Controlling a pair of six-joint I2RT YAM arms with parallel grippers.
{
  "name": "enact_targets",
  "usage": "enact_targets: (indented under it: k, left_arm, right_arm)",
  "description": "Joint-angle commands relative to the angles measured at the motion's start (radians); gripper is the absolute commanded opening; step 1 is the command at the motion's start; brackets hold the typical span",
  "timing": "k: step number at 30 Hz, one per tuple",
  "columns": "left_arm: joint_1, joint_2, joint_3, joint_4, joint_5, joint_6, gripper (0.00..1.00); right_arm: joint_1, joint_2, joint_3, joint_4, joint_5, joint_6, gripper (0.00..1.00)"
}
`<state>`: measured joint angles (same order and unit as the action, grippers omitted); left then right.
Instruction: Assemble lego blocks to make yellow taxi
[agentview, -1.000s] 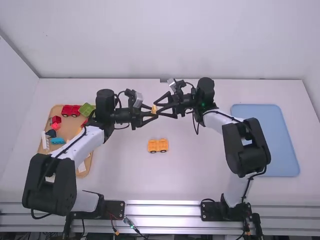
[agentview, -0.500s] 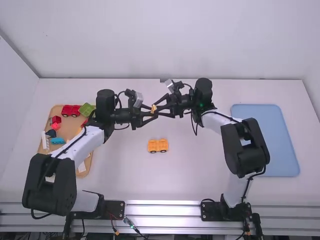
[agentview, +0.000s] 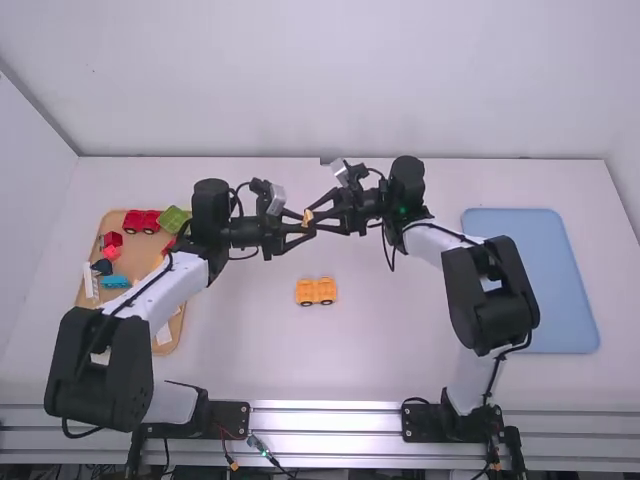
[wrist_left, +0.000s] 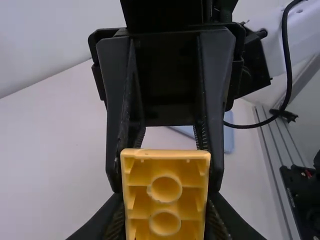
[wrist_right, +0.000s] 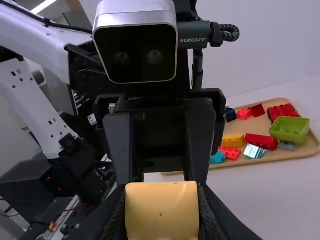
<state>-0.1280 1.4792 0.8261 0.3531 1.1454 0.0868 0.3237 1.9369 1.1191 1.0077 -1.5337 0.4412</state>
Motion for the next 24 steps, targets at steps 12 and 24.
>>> enact_targets:
  k: [12, 24]
  left_arm:
    - [0.004, 0.003, -0.013, -0.048, -0.013, 0.054, 0.99]
    - [0.004, 0.003, -0.013, -0.201, -0.278, 0.112, 0.99]
  right_arm:
    - [-0.027, 0.006, 0.032, 0.004, 0.103, -0.031, 0.17]
    - [-0.108, 0.004, 0.08, -0.362, 0.446, -0.214, 0.09]
